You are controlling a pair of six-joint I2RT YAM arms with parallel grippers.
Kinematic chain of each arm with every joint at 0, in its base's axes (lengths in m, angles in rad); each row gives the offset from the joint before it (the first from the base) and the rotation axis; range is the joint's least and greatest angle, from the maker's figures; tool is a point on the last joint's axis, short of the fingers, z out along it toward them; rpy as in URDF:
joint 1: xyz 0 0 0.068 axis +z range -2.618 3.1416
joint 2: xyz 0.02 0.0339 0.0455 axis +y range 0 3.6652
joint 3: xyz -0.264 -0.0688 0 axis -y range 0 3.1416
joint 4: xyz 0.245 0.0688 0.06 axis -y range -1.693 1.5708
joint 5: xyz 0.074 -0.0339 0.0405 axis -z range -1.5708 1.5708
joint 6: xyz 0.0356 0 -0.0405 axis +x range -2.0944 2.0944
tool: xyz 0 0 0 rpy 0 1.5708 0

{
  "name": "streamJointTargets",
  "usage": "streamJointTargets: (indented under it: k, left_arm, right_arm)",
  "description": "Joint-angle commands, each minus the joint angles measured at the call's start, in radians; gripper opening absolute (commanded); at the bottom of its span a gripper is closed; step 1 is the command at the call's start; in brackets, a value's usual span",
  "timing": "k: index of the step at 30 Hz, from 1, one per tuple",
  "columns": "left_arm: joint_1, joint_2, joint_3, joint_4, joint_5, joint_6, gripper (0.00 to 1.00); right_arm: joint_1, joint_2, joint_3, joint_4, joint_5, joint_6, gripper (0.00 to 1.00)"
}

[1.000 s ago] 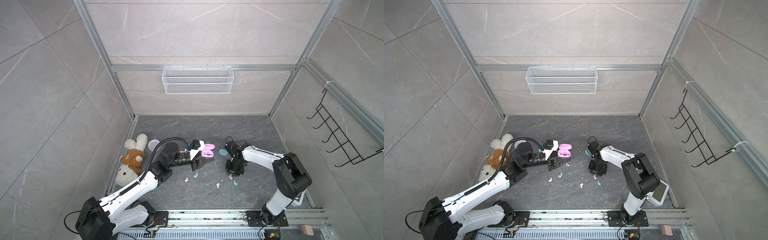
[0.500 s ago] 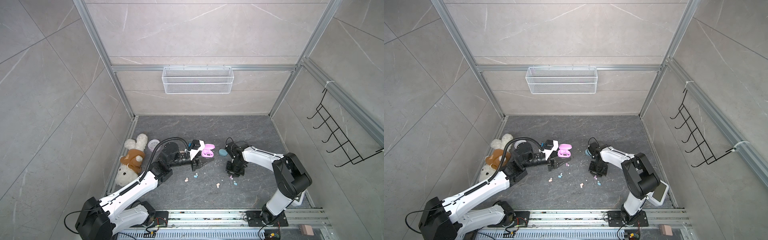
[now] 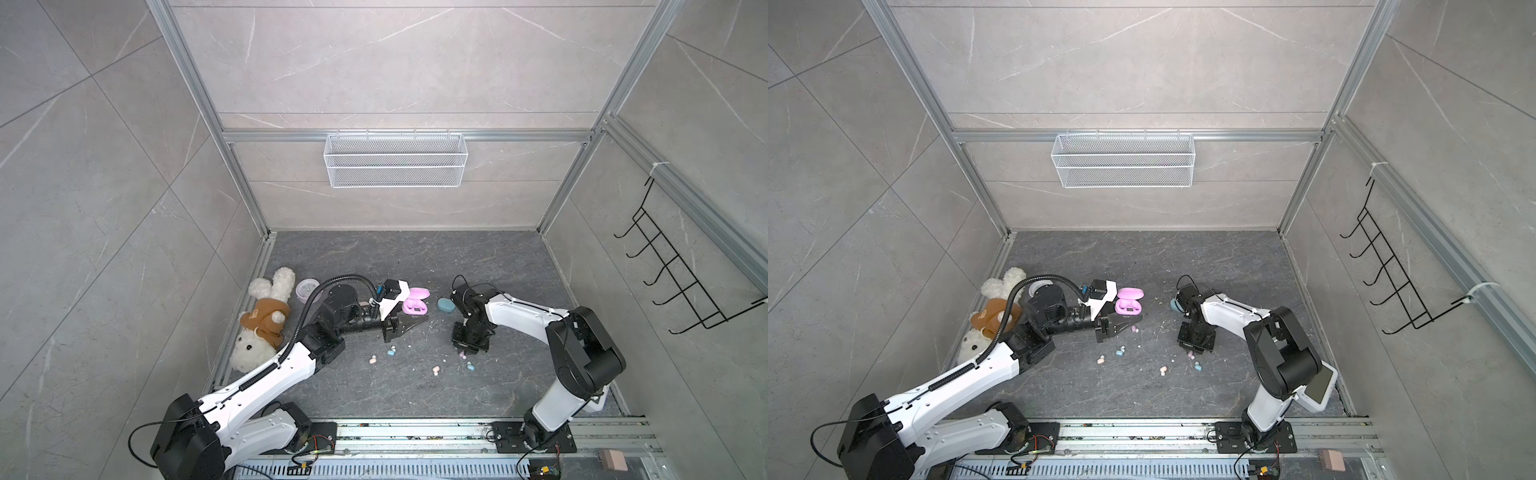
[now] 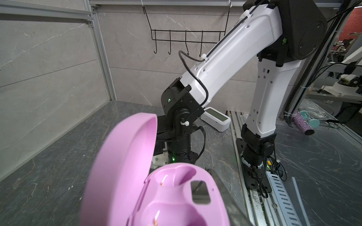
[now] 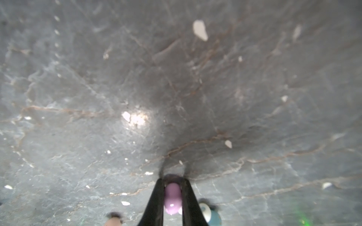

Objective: Insert the wireless bluetooth earbuds into the charging case
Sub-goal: 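Lift the pink earbud and carry it toward the open pink case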

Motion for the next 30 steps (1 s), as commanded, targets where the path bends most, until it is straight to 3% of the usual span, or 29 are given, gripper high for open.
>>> streamJointTargets:
  k: [1,10,20,30]
  left_arm:
    - [0.003,-0.011,0.011,0.033,-0.004,-0.005,0.23]
    - [0.003,0.009,0.006,0.082,0.01,-0.045,0.23]
    - [0.003,0.051,0.036,0.155,0.03,-0.093,0.23]
    - [0.003,0.098,0.117,0.171,0.08,-0.111,0.23]
  right_arm:
    - [0.002,-0.061,-0.003,-0.031,0.005,0.006,0.09]
    - [-0.001,-0.257,0.09,-0.116,-0.002,0.042,0.08]
    - [-0.002,-0.421,0.348,-0.21,-0.033,0.05,0.08]
    - [-0.002,-0.536,0.519,-0.158,-0.157,0.003,0.07]
